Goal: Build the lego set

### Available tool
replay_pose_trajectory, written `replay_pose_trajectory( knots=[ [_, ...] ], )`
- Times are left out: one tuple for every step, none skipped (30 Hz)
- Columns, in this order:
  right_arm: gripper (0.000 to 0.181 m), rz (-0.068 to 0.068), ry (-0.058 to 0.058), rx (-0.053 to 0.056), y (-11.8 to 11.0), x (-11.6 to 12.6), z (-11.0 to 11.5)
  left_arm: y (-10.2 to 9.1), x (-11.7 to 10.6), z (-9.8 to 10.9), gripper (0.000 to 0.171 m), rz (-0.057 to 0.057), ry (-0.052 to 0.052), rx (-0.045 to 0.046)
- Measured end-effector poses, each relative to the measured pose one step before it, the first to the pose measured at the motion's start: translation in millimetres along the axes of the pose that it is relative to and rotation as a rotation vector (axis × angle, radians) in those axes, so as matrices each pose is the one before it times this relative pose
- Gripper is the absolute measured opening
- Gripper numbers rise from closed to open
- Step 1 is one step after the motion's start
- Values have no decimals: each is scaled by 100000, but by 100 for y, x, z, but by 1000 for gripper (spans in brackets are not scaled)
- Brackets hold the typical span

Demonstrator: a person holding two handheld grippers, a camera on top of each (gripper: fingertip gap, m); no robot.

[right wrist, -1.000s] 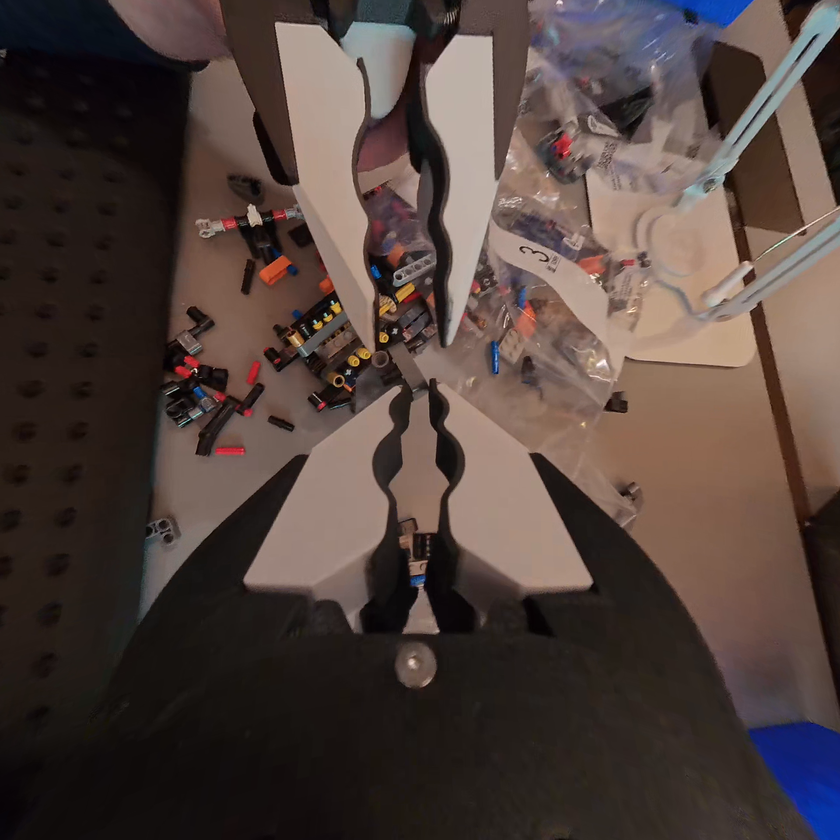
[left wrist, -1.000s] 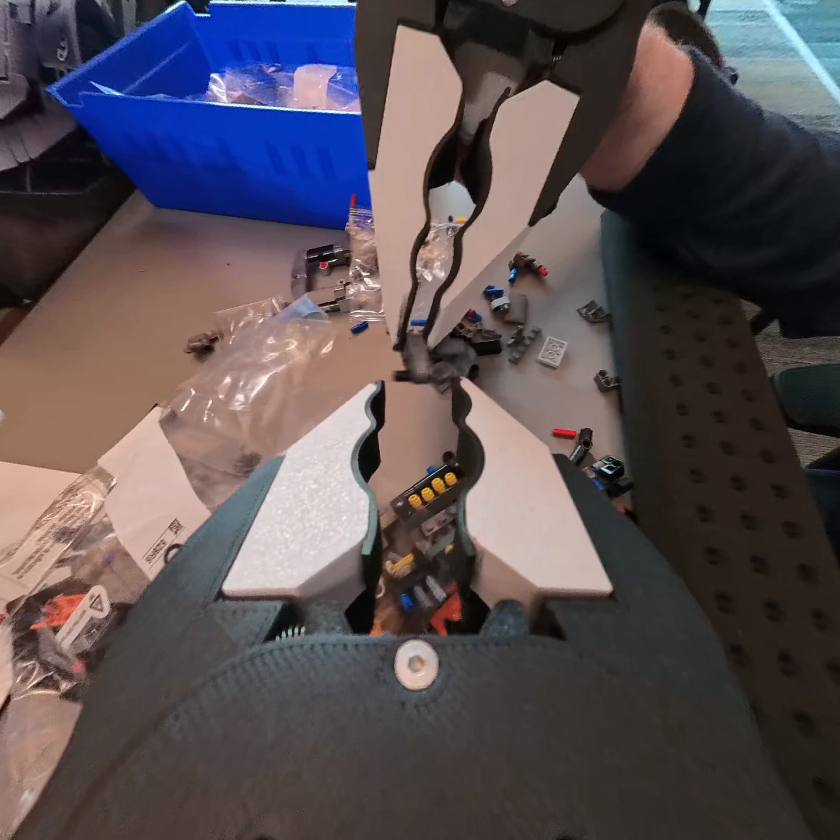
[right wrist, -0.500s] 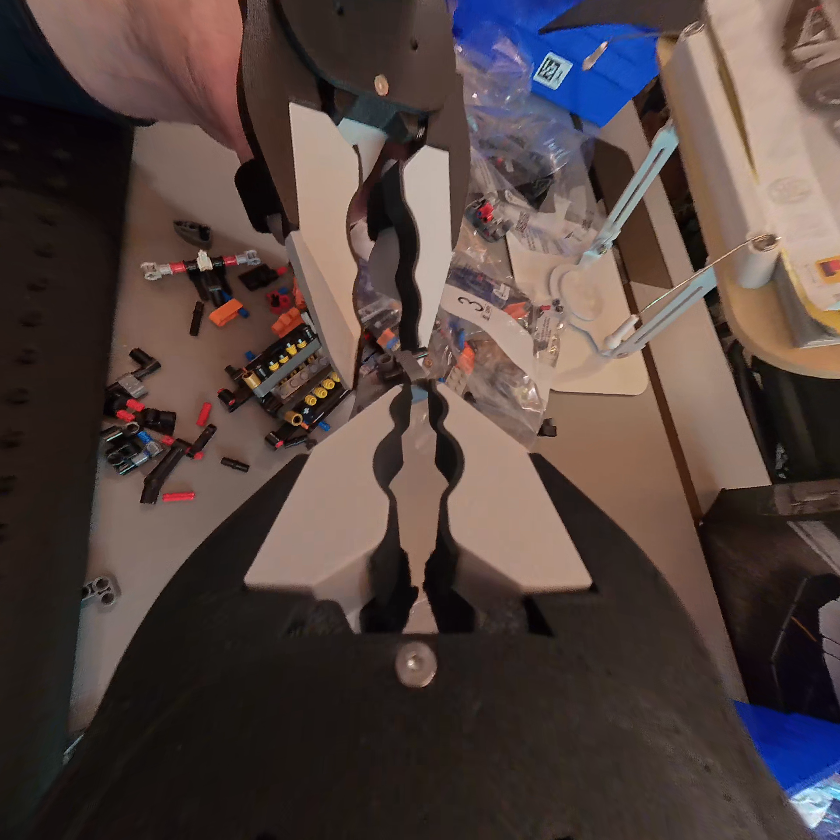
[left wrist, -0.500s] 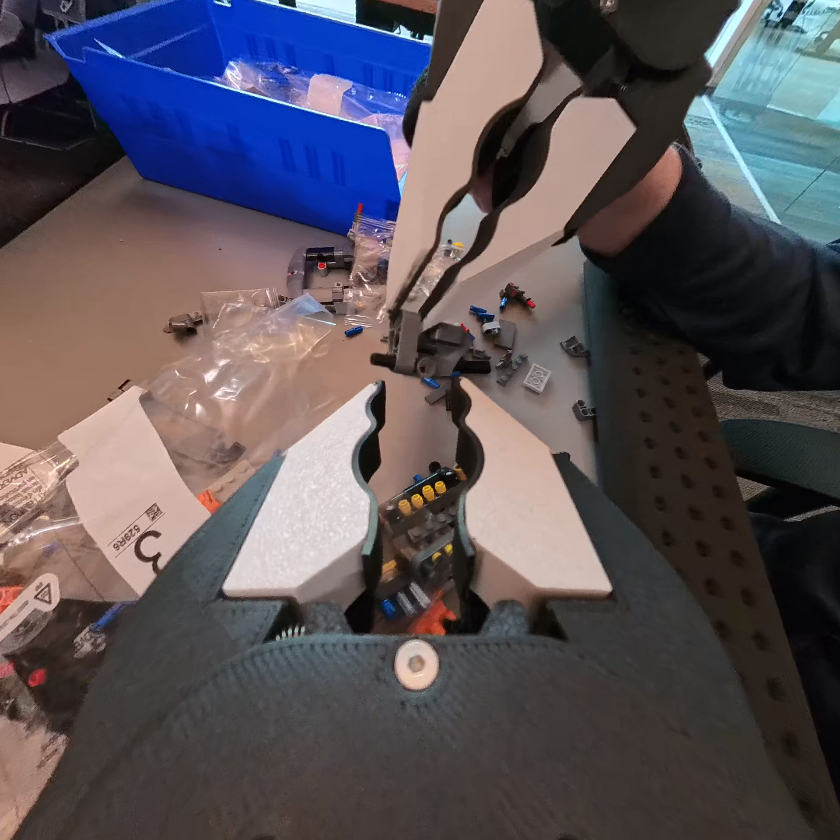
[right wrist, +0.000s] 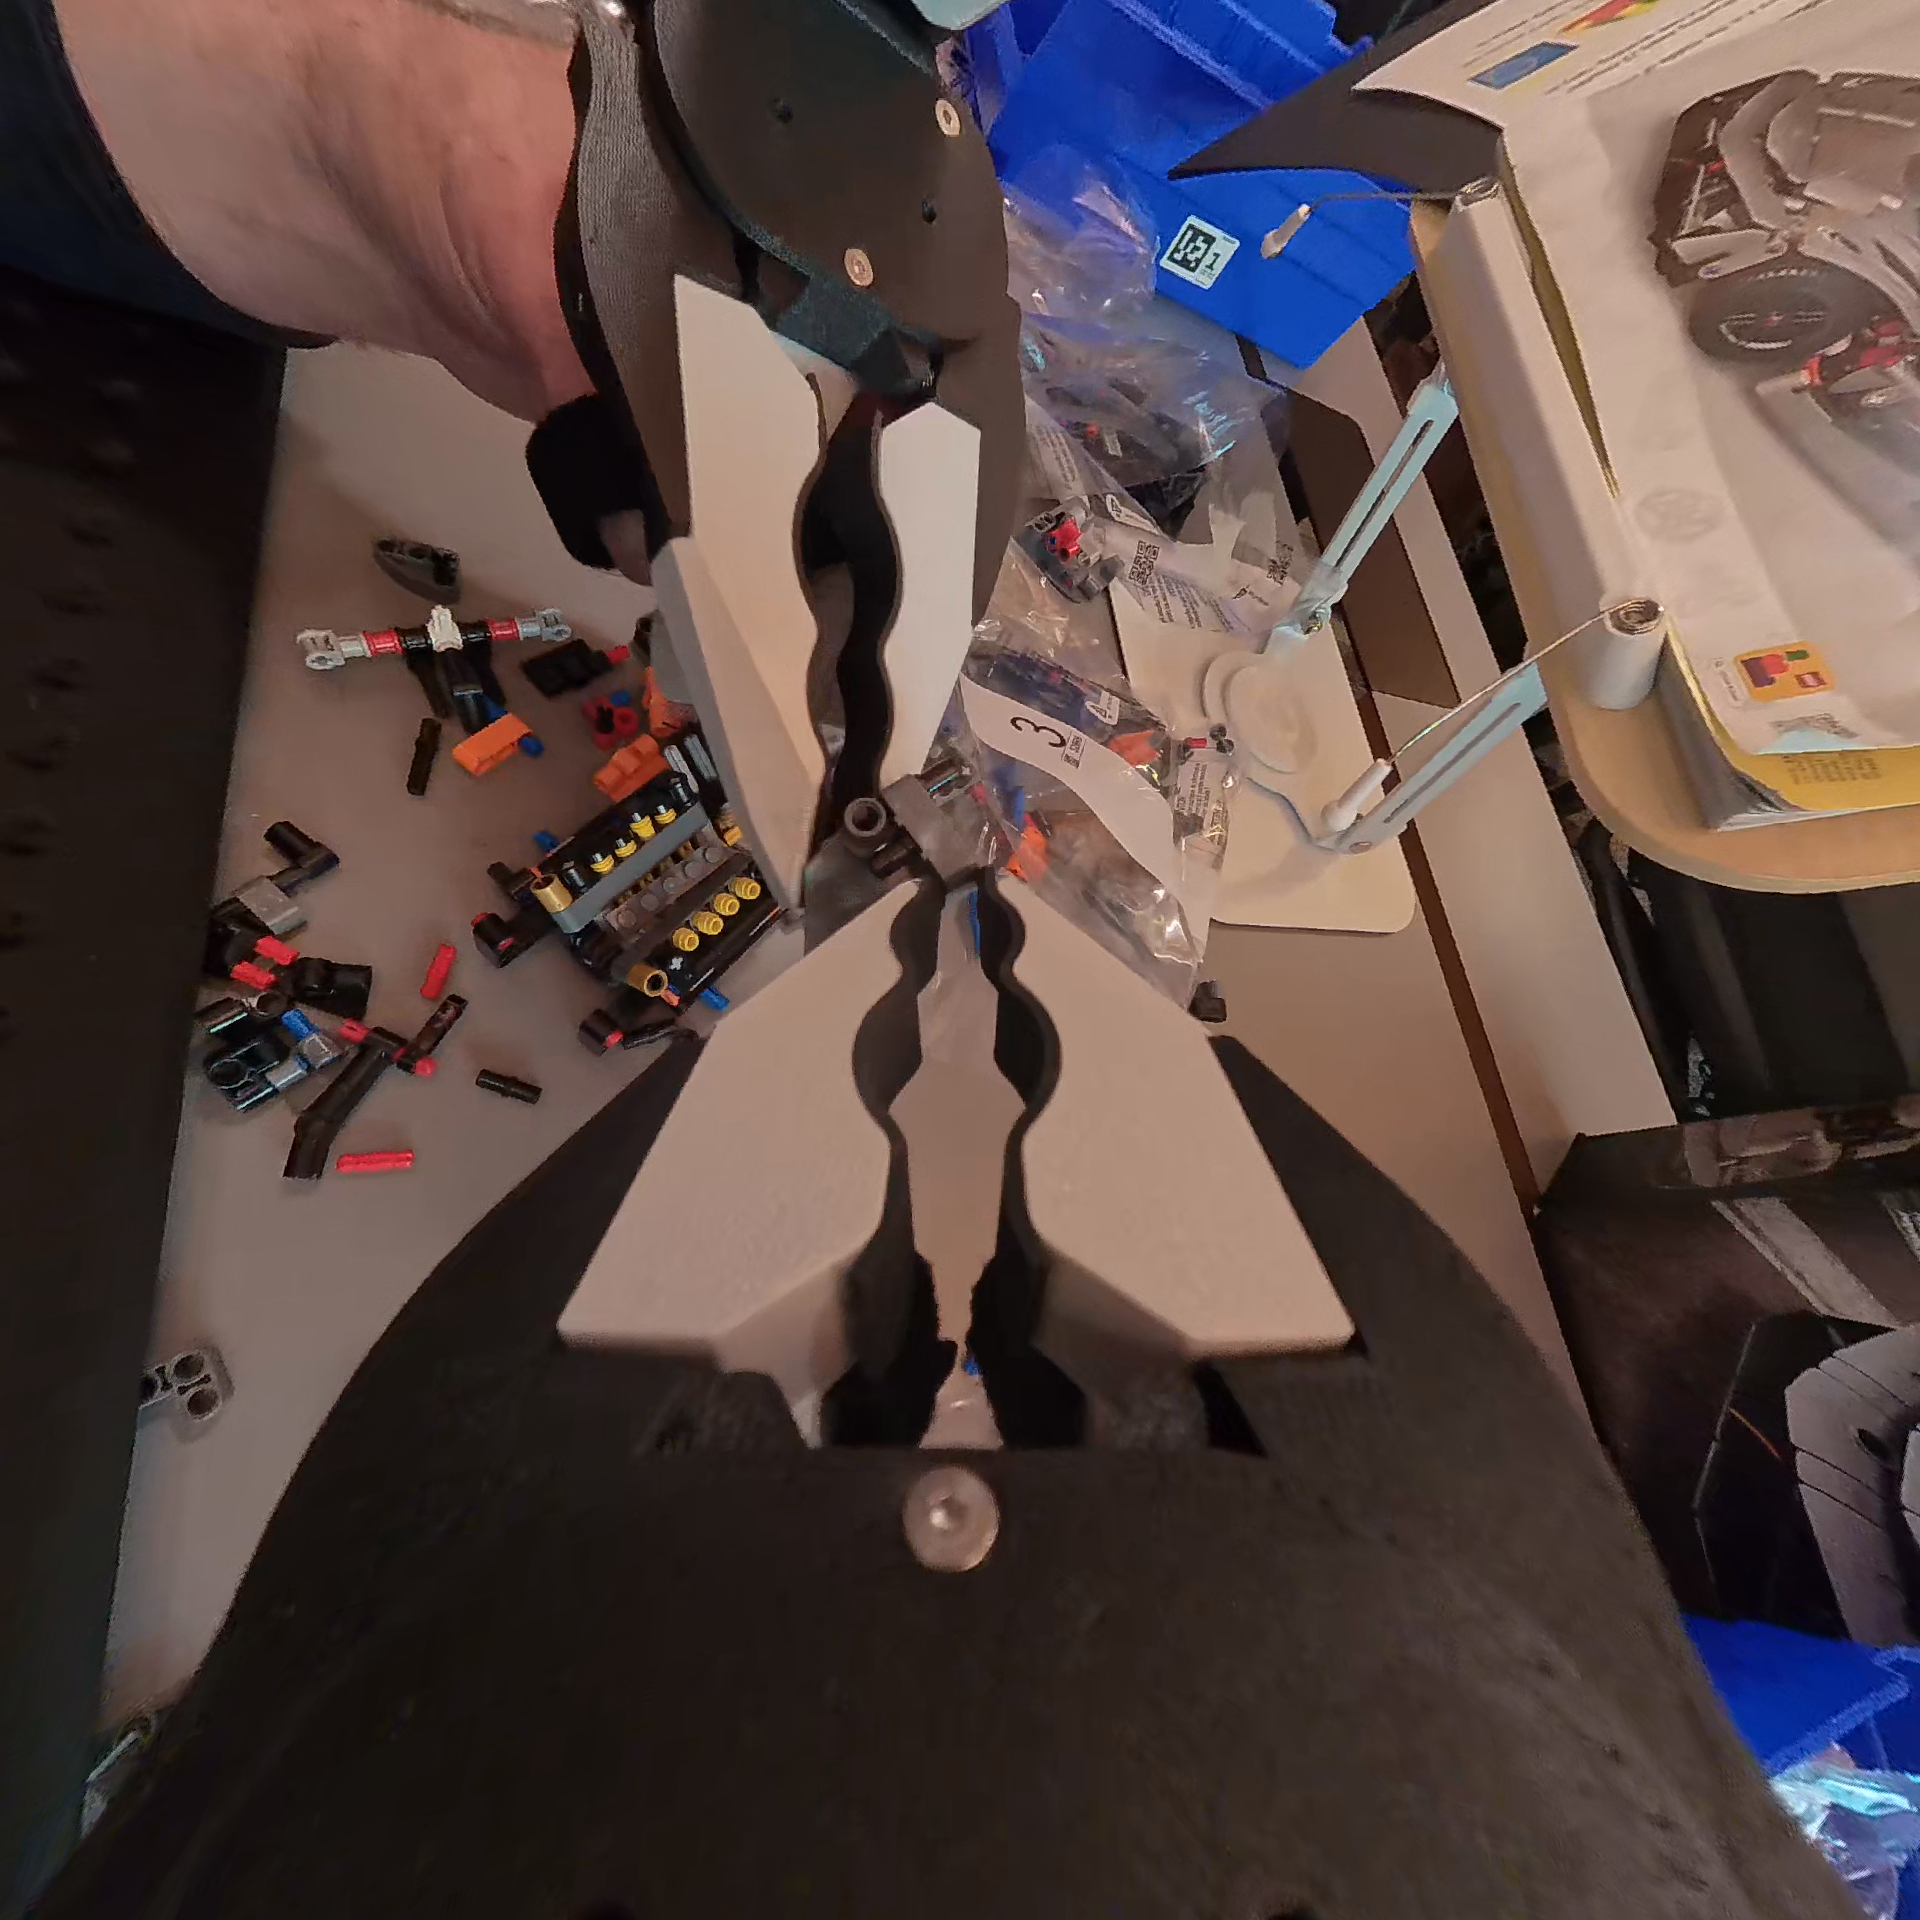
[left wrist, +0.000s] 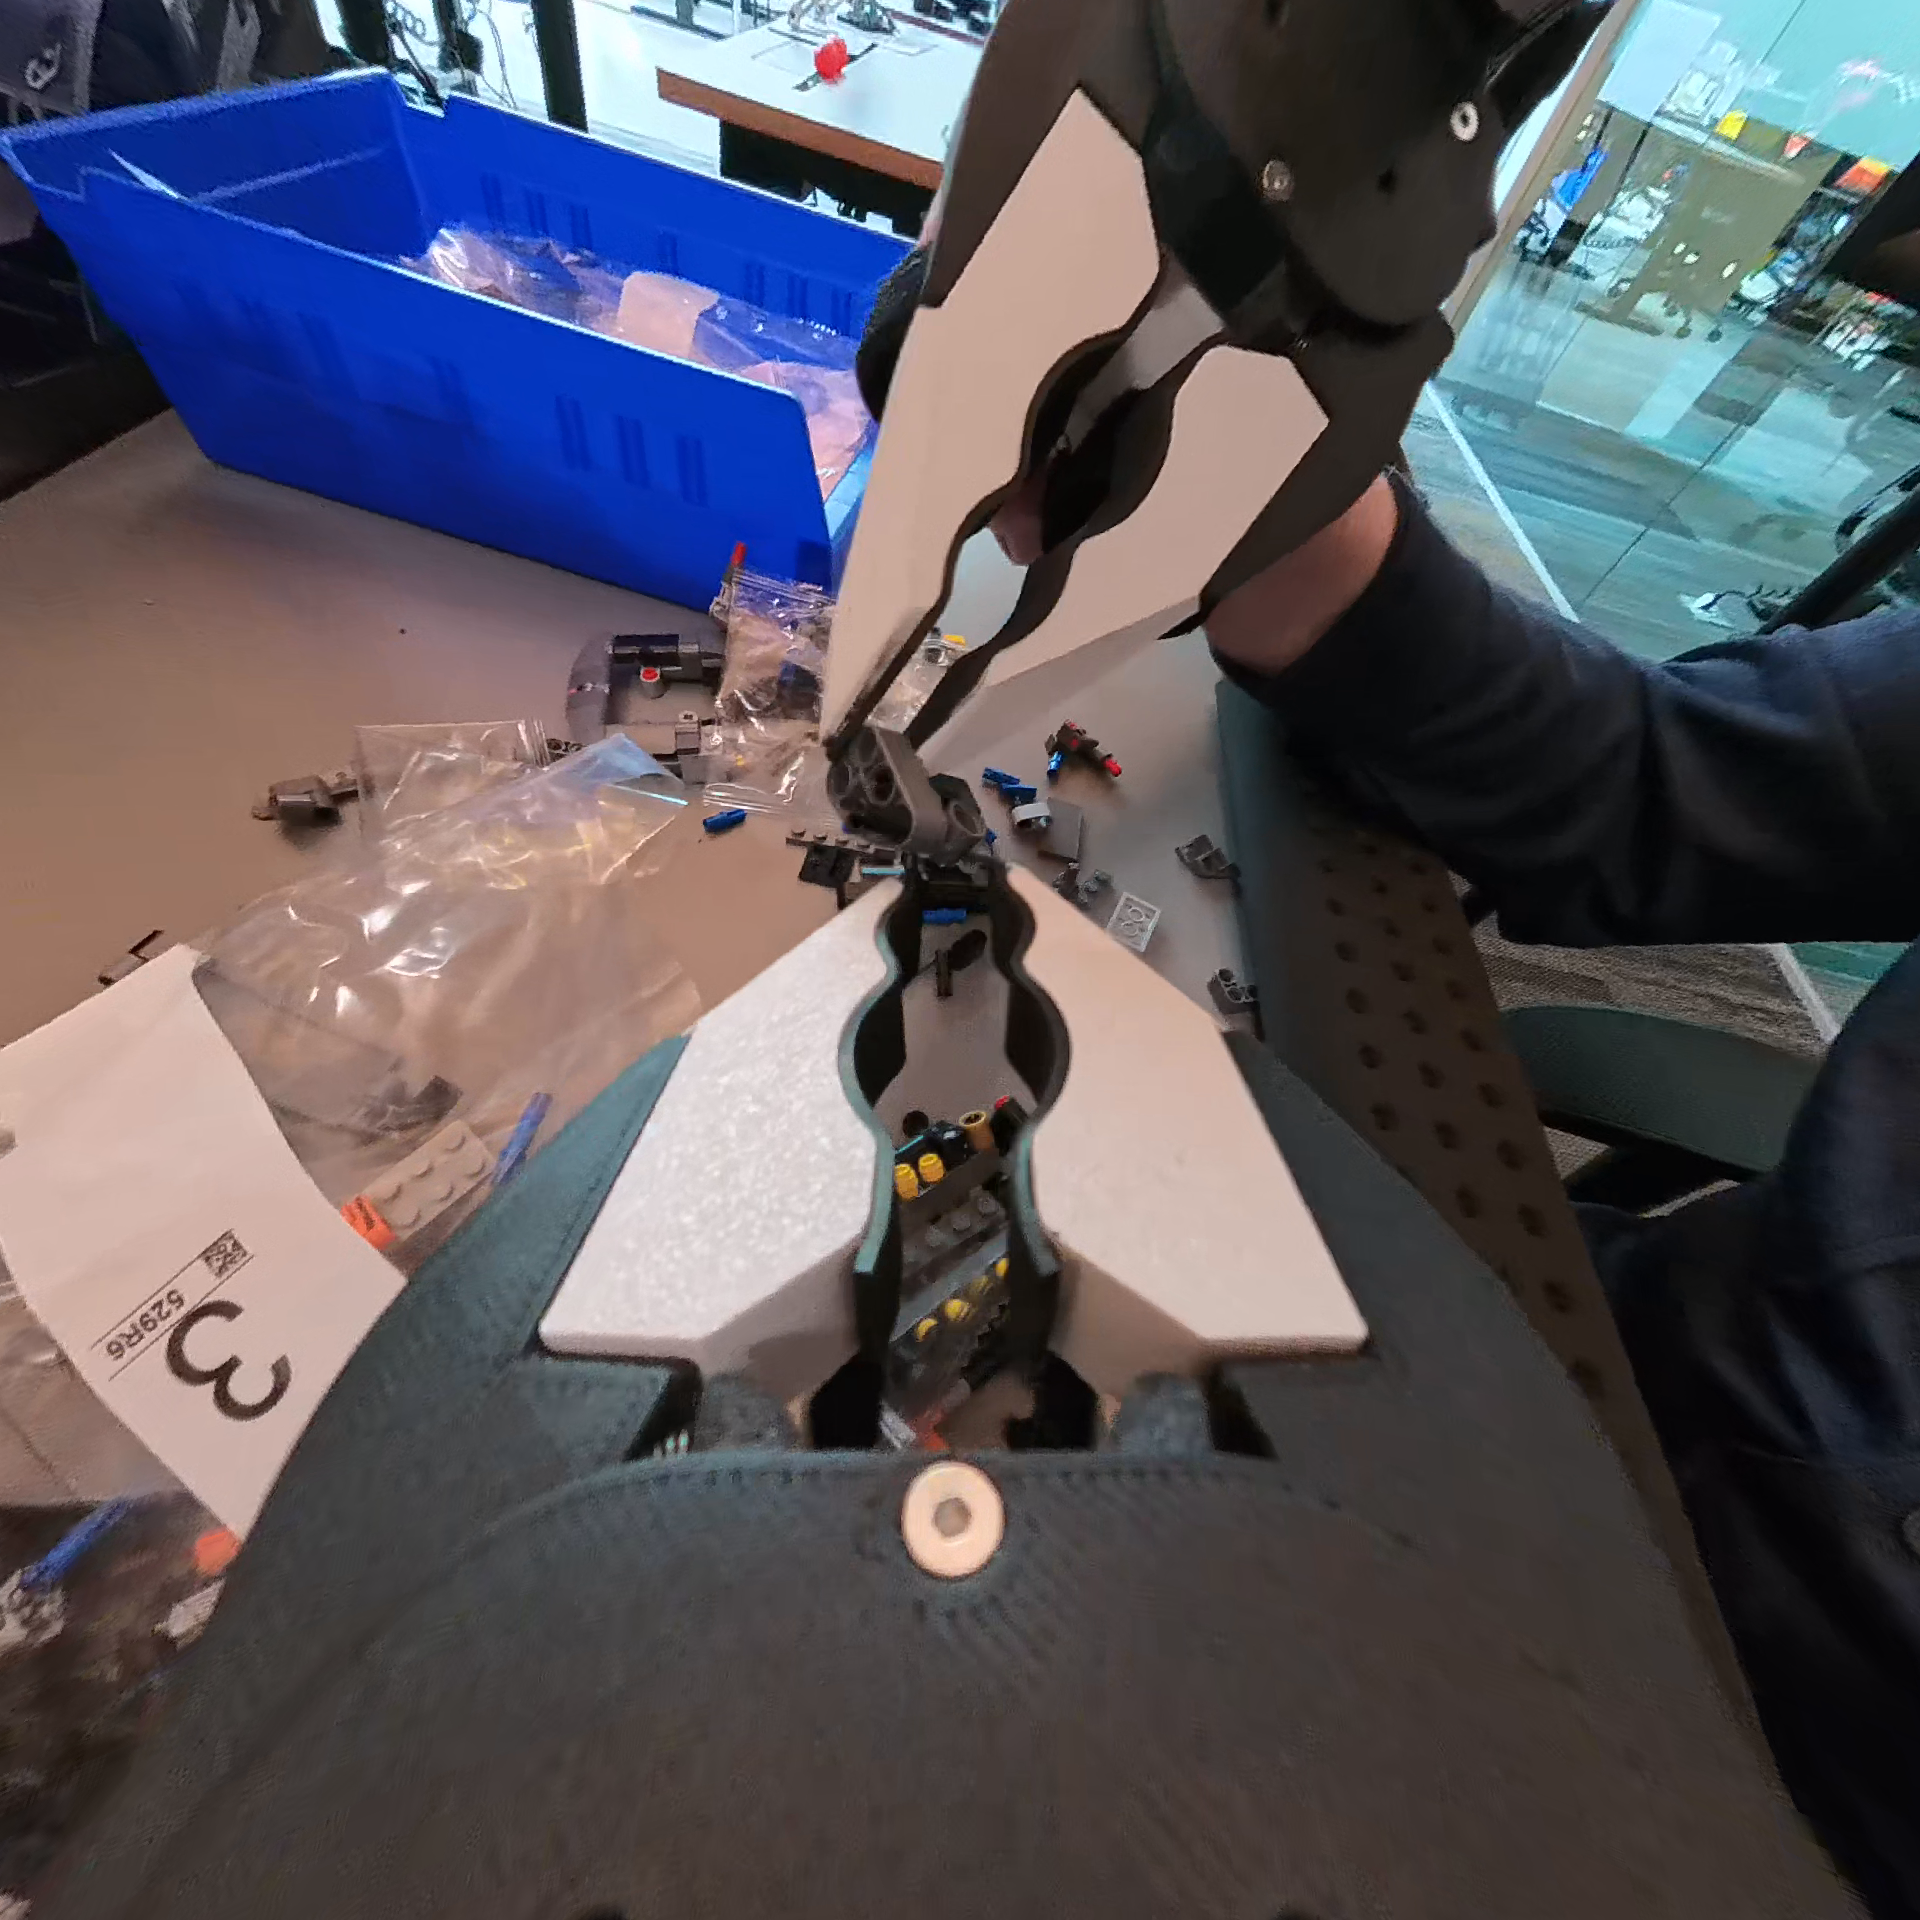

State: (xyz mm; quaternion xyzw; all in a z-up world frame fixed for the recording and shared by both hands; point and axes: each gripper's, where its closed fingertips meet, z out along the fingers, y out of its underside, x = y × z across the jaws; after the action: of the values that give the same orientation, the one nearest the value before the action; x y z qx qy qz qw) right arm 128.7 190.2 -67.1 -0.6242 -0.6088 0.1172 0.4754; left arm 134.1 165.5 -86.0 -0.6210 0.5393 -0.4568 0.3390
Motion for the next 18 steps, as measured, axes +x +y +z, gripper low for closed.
replay_pose_trajectory(
  knots=[
    [4, -323, 366, 147, -75, 12, -3, 37, -61, 52, 14, -56, -505, -298],
    [4, -563, 797, -369, 5, 52, 52, -38, -41, 57, 16, -84, -341, 145],
    [4, -768, 1072, -746, 54, 68, 93, -94, 53, 22, 17, -411, 613, 730],
    [4, -910, 1316, -858, 51, 97, 92, -46, 51, -7, 17, -887, 943, 429],
    [4, -878, 853, -693, 35, 24, 66, 16, -8, -16, 18, -737, 661, 258],
    [4, -421, 696, -316, 9, 62, 22, -77, -8, -29, 21, -751, 449, 788],
    [4, -84, 812, 34, -23, 112, -18, -247, 166, -71, 24, -919, 1610, 1597],
    [4, -94, 850, 291, -74, 128, -69, -257, 255, -74, 27, -778, 2119, 1519],
    [4, -196, 708, 447, -89, 104, -99, -142, 120, -82, 30, -269, 1152, 812],
    [4, -153, 566, 441, -98, 86, -122, -117, -4, -77, 33, -228, 245, 777],
    [4, -186, 826, 192, -36, 128, -97, -106, 23, -57, 35, -500, 467, 656],
    [4, -138, 582, 132, -15, 87, -62, -98, 43, -34, 35, -699, 620, 660],
    [4, 36, -50, 74, 5, 4, -3, -55, -103, -24, 35, -402, -459, 433],
    [4, -189, 62, 59, -28, -24, 26, -8, -250, -42, 33, 8, -1506, 147],
    [4, -608, 249, 86, -60, -46, 28, -3, -176, -26, 31, -24, -984, 76],
    [4, -570, 168, 51, -109, -71, 27, -17, -134, -39, 29, -458, -536, 186],
    [4, -528, 22, 119, -119, -101, 44, 26, -235, -44, 23, -388, -1249, 28],
    [4, -613, -27, 83, -117, -118, 48, 69, -270, -55, 15, 299, -1495, -193]
  ],
)
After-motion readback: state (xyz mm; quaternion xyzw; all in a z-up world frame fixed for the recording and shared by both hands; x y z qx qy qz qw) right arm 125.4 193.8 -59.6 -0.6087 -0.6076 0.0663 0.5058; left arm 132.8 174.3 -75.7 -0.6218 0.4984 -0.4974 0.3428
